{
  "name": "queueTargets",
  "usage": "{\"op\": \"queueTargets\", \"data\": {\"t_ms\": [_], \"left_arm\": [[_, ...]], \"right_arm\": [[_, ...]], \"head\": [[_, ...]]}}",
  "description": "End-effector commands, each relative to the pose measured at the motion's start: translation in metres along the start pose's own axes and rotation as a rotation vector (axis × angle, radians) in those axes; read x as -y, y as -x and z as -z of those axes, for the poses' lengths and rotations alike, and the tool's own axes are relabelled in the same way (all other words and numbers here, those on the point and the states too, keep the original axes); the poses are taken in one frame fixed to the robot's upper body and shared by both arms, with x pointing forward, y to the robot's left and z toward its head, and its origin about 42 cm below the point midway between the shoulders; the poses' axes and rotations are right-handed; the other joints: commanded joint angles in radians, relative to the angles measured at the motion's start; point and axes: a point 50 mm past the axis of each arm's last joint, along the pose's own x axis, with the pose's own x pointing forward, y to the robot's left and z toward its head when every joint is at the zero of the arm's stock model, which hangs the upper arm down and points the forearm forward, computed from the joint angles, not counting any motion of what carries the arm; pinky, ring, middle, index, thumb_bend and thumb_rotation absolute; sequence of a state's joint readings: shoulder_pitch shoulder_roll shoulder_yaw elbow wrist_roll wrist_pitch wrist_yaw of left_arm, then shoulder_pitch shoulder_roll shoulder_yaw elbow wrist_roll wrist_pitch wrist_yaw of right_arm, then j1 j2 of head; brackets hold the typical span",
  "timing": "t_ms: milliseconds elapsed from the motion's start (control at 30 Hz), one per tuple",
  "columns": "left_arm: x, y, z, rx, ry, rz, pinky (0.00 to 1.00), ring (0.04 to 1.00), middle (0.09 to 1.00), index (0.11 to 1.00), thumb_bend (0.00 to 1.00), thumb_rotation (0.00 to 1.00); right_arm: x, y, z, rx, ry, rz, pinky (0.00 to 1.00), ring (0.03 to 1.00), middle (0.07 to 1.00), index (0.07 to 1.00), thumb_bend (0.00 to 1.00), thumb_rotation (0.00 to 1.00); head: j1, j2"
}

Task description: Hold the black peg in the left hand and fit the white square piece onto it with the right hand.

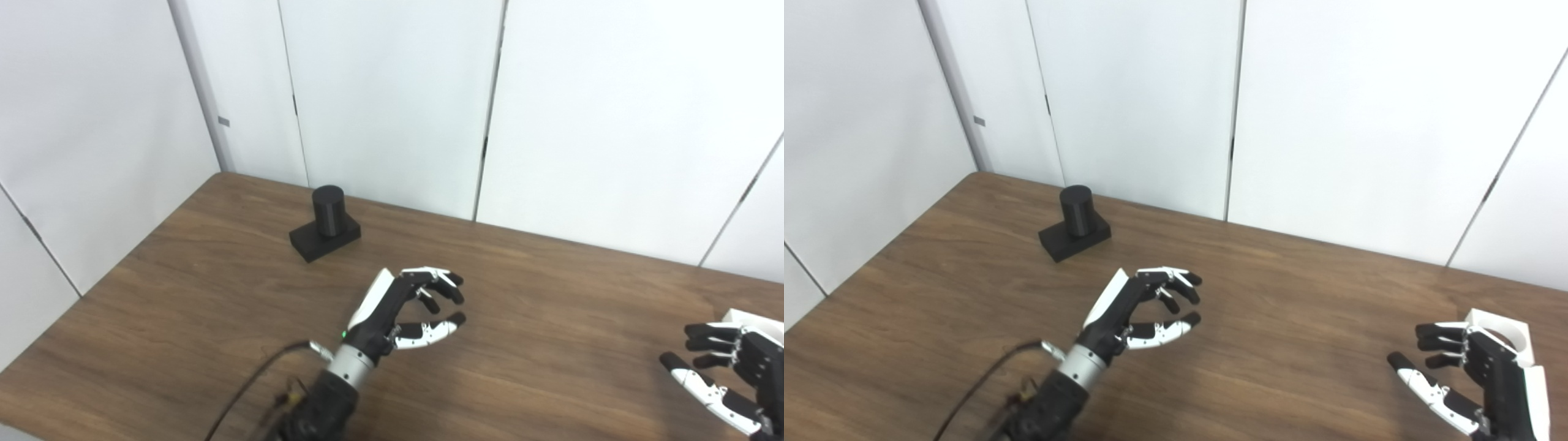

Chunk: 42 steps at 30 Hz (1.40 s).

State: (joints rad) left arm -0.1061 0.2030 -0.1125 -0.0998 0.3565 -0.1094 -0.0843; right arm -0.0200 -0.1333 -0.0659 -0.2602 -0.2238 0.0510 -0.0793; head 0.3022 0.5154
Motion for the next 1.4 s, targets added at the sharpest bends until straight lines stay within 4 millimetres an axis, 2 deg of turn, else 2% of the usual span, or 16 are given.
{"op": "queueTargets", "data": {"t_ms": [0, 167, 333, 600, 733, 833, 1000, 1167, 1367], "left_arm": [[-0.024, -0.019, -0.018, 0.073, -0.082, -0.049, 0.57, 0.69, 0.74, 0.703, 0.75, 0.18], [-0.055, -0.032, -0.025, 0.036, -0.181, -0.105, 0.63, 0.763, 0.794, 0.775, 0.77, 0.27], [-0.083, -0.043, -0.034, 0.022, -0.318, -0.165, 0.63, 0.762, 0.803, 0.787, 0.75, 0.27], [-0.109, -0.05, -0.039, 0.023, -0.456, -0.225, 0.66, 0.768, 0.799, 0.791, 0.76, 0.25], [-0.124, -0.055, -0.039, 0.011, -0.506, -0.279, 0.69, 0.8, 0.817, 0.809, 0.76, 0.21], [-0.133, -0.059, -0.04, -0.005, -0.53, -0.313, 0.64, 0.799, 0.833, 0.818, 0.76, 0.23], [-0.151, -0.067, -0.038, -0.029, -0.575, -0.358, 0.61, 0.754, 0.849, 0.821, 0.76, 0.23], [-0.166, -0.076, -0.033, -0.051, -0.629, -0.376, 0.69, 0.815, 0.848, 0.813, 0.76, 0.27], [-0.178, -0.084, -0.021, -0.102, -0.661, -0.38, 0.7, 0.845, 0.865, 0.813, 0.77, 0.29]], "right_arm": [[0.001, -0.011, -0.02, 0.083, -0.01, 0.011, 0.47, 0.572, 0.601, 0.489, 0.49, 0.11], [0.0, -0.014, -0.017, 0.089, -0.013, 0.004, 0.46, 0.563, 0.596, 0.489, 0.49, 0.11], [0.001, -0.016, -0.017, 0.089, -0.008, 0.004, 0.47, 0.562, 0.595, 0.488, 0.49, 0.11], [0.002, -0.019, -0.016, 0.101, -0.012, 0.002, 0.47, 0.567, 0.597, 0.489, 0.49, 0.11], [0.003, -0.018, -0.015, 0.103, -0.01, 0.004, 0.46, 0.566, 0.599, 0.489, 0.49, 0.11], [0.004, -0.018, -0.015, 0.104, -0.014, 0.003, 0.46, 0.566, 0.601, 0.489, 0.49, 0.11], [0.004, -0.017, -0.016, 0.11, -0.006, 0.006, 0.45, 0.557, 0.594, 0.488, 0.49, 0.11], [0.005, -0.018, -0.016, 0.112, 0.007, 0.009, 0.45, 0.553, 0.595, 0.488, 0.49, 0.11], [0.005, -0.018, -0.017, 0.115, 0.007, 0.009, 0.44, 0.55, 0.587, 0.488, 0.49, 0.11]], "head": [[0.002, 0.0], [0.006, -0.007], [0.014, -0.012], [0.018, -0.013], [0.015, -0.013], [0.015, -0.011], [0.016, -0.01], [0.015, -0.007], [0.016, -0.004]]}}
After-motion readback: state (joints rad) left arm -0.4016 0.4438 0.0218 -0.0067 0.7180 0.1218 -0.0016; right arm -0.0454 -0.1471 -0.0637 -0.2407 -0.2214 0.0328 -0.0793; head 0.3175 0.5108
